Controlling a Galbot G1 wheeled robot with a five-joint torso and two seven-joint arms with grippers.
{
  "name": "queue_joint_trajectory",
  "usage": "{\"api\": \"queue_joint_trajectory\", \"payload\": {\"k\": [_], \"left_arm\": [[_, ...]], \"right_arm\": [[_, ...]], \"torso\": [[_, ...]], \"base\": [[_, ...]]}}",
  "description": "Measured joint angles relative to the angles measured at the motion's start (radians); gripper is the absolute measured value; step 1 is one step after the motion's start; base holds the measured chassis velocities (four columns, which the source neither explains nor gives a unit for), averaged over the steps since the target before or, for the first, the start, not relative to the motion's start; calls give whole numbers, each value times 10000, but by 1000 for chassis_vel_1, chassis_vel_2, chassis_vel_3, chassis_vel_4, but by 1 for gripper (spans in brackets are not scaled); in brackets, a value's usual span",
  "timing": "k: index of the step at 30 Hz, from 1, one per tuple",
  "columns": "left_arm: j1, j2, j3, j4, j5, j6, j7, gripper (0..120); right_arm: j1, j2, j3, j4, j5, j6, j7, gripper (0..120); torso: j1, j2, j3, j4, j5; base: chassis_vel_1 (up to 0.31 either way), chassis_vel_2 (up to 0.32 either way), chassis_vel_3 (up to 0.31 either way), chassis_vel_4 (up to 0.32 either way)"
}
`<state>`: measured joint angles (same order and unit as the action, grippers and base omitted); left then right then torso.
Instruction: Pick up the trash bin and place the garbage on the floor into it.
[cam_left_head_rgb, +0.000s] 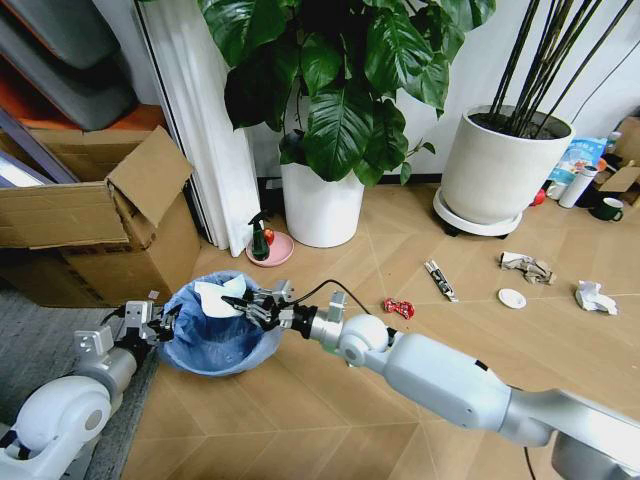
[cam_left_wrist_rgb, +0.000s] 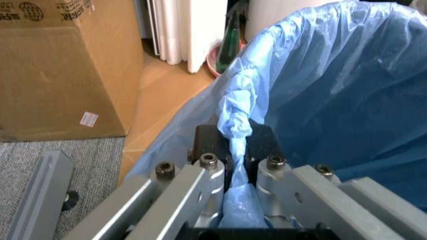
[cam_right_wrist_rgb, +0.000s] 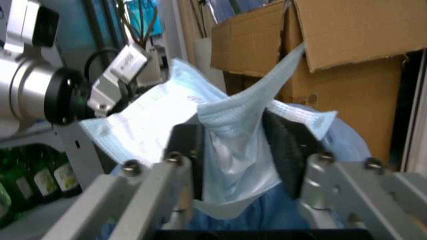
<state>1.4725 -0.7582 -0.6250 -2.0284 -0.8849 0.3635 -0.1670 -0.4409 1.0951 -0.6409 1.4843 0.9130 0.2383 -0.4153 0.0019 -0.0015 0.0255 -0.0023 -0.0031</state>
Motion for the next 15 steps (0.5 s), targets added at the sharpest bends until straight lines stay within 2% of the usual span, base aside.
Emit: {"api": "queue_joint_trajectory", "payload": {"k": [2, 3, 4, 5, 8, 10, 12, 15], "left_arm": [[2, 0, -17, -24, -10, 11, -14, 1], [2, -8, -32, -49, -25, 29, -39, 1], [2, -15, -35, -55, -29, 36, -46, 1], [2, -39, -41, -60, -33, 61, -69, 1], [2, -55, -44, -60, -34, 71, -79, 1], [0, -79, -48, -52, -49, 78, -99, 1], [-4, -87, -48, -52, -70, 85, -110, 1], [-32, -96, -73, -46, -132, 107, -147, 1]], "right_arm": [[49, -118, -42, 55, -13, -22, -2, 39], [106, -267, -115, 149, -14, -41, -6, 46], [122, -319, -139, 190, -14, -45, -6, 46], [157, -460, -190, 314, -4, -54, -9, 53], [171, -529, -201, 374, 4, -57, -16, 61], [180, -600, -201, 446, 38, -73, -27, 72], [181, -628, -203, 475, 64, -94, -29, 76], [149, -807, -245, 630, 99, -121, -84, 89]], "torso": [[0, 1, 0, -1, 0], [0, 1, 0, -1, 0], [0, 1, 0, -1, 1], [0, 1, 0, -1, 0], [0, 1, 0, 0, 1], [0, 1, 0, 0, 1], [0, 1, 0, 1, 1], [0, 1, 0, 2, 1]], "base": [[0, 0, 0, 0], [0, 0, 0, 0], [0, 0, 0, 0], [0, 0, 0, 0], [0, 0, 0, 0], [0, 0, 0, 0], [0, 0, 0, 0], [0, 0, 0, 0]]}}
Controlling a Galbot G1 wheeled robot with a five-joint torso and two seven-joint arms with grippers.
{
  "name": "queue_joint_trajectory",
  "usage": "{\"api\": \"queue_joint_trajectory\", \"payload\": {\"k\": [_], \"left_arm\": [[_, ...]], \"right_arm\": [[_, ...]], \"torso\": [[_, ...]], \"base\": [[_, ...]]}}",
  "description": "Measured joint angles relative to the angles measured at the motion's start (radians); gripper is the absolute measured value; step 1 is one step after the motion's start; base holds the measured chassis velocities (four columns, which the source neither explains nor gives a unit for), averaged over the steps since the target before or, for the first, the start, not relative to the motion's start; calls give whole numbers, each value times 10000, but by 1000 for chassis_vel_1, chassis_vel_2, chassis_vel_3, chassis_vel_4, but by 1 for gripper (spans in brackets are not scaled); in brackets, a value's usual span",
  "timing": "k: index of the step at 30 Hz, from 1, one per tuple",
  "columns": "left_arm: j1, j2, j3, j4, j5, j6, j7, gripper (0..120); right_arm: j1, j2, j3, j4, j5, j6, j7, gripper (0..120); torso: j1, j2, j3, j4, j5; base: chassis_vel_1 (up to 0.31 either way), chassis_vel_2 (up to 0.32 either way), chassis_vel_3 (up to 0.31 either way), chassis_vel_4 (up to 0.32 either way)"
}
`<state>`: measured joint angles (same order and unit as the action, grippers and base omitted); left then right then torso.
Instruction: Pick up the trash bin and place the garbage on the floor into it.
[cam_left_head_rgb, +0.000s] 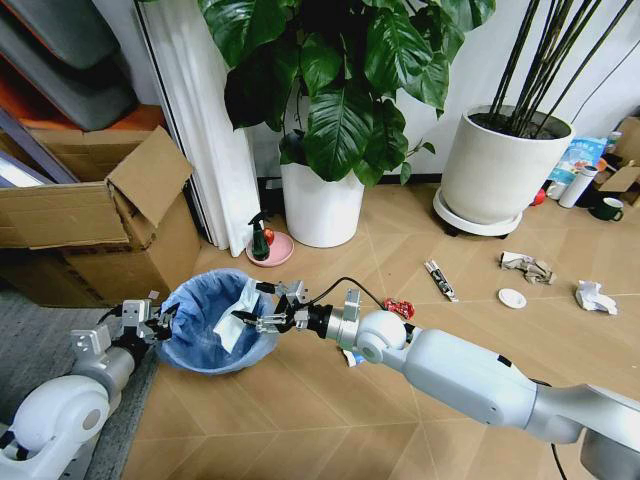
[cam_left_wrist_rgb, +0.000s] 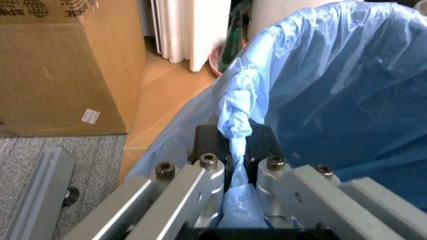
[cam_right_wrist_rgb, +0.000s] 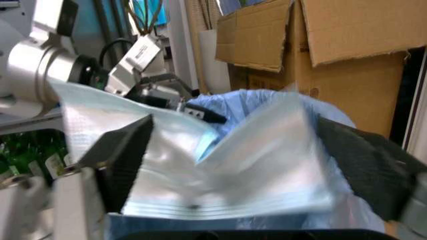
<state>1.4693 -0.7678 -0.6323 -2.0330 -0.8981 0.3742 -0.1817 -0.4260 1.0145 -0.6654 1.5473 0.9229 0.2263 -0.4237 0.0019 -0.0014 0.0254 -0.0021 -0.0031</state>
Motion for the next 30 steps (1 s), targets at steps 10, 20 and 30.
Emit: {"api": "queue_joint_trajectory", "payload": {"k": [10, 20, 30], "left_arm": [[-46, -25, -118, 22, -116, 17, -54, 1], [-140, -17, -88, 63, -330, 83, -179, 1], [-48, -79, -88, -227, -564, 190, -312, 1]], "right_arm": [[-535, -406, 352, 151, -63, 35, -185, 100], [-873, -852, 1113, 142, -153, 42, -479, 100], [-1356, -880, 1769, -192, -319, 47, -558, 100]], "torso": [[0, 0, 0, -2, 1], [0, 0, 0, -1, 1], [0, 0, 0, -3, 2]], "base": [[0, 0, 0, 0], [0, 0, 0, 0], [0, 0, 0, 0]]}}
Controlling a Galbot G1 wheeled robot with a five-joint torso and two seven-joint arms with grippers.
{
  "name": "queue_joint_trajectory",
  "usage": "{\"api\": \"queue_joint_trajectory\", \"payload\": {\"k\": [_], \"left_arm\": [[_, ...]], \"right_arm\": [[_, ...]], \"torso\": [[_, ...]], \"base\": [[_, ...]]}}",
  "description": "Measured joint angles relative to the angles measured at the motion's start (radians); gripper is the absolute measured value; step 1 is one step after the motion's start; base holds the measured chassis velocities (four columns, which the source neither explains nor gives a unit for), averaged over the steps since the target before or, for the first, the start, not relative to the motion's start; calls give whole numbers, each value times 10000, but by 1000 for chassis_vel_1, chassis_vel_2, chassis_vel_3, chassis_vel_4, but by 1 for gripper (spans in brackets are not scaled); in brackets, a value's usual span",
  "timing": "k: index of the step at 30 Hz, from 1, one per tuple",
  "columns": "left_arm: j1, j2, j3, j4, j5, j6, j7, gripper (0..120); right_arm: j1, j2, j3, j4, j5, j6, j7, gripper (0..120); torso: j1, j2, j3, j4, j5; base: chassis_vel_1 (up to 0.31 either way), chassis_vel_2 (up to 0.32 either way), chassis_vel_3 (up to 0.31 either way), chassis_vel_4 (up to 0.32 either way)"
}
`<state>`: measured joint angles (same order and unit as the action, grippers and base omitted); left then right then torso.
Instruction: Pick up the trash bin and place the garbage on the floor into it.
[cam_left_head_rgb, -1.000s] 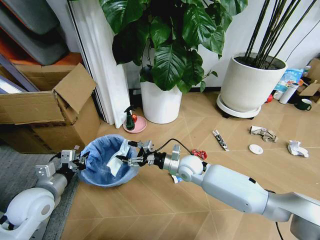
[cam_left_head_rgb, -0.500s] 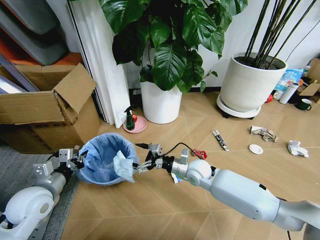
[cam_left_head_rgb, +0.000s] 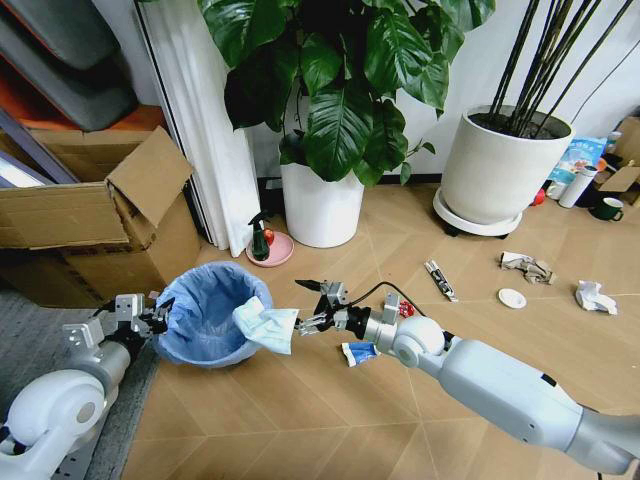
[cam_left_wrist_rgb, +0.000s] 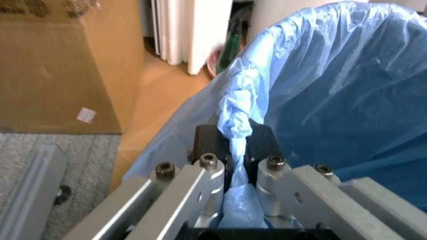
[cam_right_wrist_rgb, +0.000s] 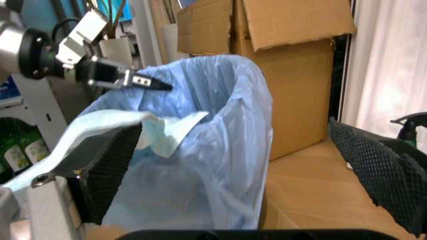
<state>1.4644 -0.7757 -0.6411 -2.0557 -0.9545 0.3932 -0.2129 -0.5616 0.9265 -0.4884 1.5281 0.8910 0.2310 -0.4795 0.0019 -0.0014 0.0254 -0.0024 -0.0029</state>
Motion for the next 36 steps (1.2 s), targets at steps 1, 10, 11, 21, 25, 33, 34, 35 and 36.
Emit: {"api": "queue_joint_trajectory", "payload": {"k": [1, 10, 11, 21, 25, 33, 34, 35, 36], "left_arm": [[0, 0, 0, 0, 0, 0, 0, 1], [322, 61, 137, -336, 2, 92, -25, 1], [352, 64, 156, -387, 4, 100, -18, 1], [311, 116, 136, -488, -112, 148, -65, 1], [251, 80, 134, -495, -166, 174, -125, 1], [230, 40, 91, -505, -217, 199, -166, 1], [227, 30, 83, -504, -227, 200, -167, 1], [219, 18, 53, -504, -240, 200, -175, 1], [218, 15, 45, -504, -243, 201, -177, 1]], "right_arm": [[0, 0, 0, 0, 0, 0, 0, 100], [429, 656, -355, -322, 84, -54, 391, 100], [526, 768, -427, -407, 56, -59, 505, 100], [920, 746, -765, -309, 192, -187, 695, 100], [895, 541, -1043, -181, 5, -192, 502, 100], [865, 307, -836, -210, -157, -192, 403, 100], [866, 259, -784, -209, -158, -193, 396, 100], [859, 140, -669, -200, -158, -193, 382, 100], [847, 101, -637, -193, -158, -194, 378, 100]], "torso": [[0, 0, 0, 0, 0], [0, 0, 0, 2, -1], [0, 0, 0, 2, -1], [0, 0, 0, -1, -4], [0, -1, 1, 0, -2], [0, 0, 0, 2, -2], [0, 0, 1, 2, -2], [0, 0, 0, 2, -2], [0, 0, 0, 2, -2]], "base": [[0, 0, 0, 0], [0, 0, 0, 0], [0, 0, 0, 0], [0, 0, 0, 0], [0, 0, 0, 0], [0, 0, 0, 0], [0, 0, 0, 0], [0, 0, 0, 0], [0, 0, 0, 0]]}}
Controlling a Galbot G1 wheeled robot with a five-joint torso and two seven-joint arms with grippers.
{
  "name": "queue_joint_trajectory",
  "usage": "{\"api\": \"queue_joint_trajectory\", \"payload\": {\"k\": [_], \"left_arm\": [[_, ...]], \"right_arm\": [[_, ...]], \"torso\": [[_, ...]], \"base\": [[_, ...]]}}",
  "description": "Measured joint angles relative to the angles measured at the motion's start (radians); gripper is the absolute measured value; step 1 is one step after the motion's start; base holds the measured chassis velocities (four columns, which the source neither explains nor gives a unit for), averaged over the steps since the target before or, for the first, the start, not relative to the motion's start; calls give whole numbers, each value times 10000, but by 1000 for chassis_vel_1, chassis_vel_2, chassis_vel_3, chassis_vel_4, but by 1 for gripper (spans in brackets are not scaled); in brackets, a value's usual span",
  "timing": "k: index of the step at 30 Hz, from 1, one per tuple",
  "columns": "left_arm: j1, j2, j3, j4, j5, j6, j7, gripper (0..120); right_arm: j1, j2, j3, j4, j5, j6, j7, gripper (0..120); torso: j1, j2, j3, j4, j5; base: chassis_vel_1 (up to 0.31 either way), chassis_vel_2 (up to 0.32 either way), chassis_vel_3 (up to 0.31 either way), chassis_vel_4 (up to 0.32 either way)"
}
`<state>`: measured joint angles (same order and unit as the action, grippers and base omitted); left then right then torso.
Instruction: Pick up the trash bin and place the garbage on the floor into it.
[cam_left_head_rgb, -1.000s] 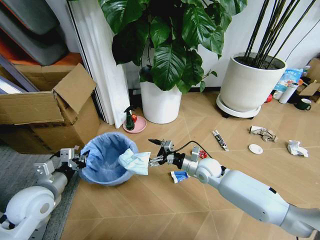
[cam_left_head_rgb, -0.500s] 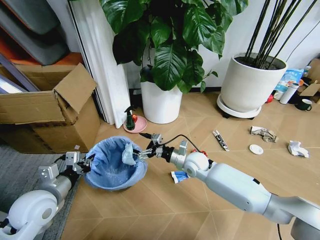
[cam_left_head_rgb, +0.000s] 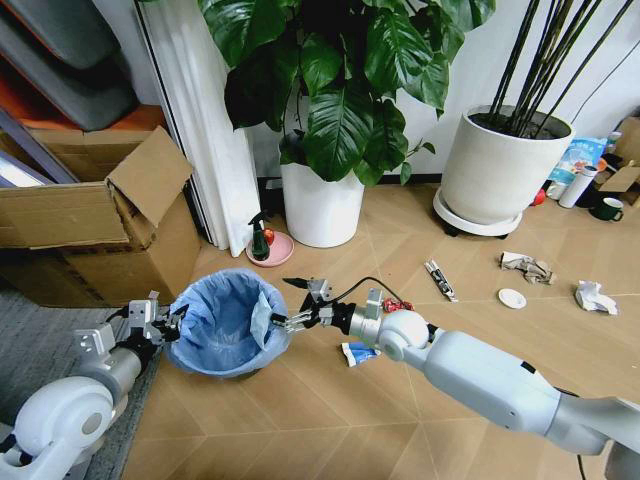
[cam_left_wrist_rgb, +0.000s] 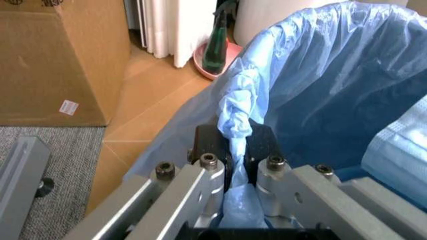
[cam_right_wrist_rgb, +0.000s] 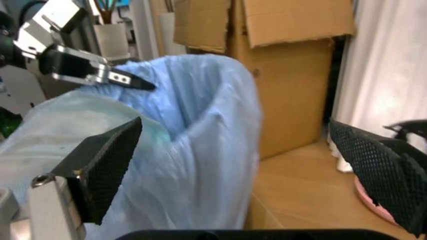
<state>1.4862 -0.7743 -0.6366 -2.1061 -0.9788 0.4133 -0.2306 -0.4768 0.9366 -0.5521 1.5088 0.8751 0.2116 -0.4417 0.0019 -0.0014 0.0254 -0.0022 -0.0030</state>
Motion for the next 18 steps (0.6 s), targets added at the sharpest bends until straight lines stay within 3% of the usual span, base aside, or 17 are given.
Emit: {"api": "queue_joint_trajectory", "payload": {"k": [18], "left_arm": [[-35, 0, -16, -2, -108, 26, -72, 1]], "right_arm": [[-1080, -739, 1513, 204, -173, 77, -382, 100]], "torso": [[0, 0, 0, -1, 0]], "base": [[0, 0, 0, 0]]}}
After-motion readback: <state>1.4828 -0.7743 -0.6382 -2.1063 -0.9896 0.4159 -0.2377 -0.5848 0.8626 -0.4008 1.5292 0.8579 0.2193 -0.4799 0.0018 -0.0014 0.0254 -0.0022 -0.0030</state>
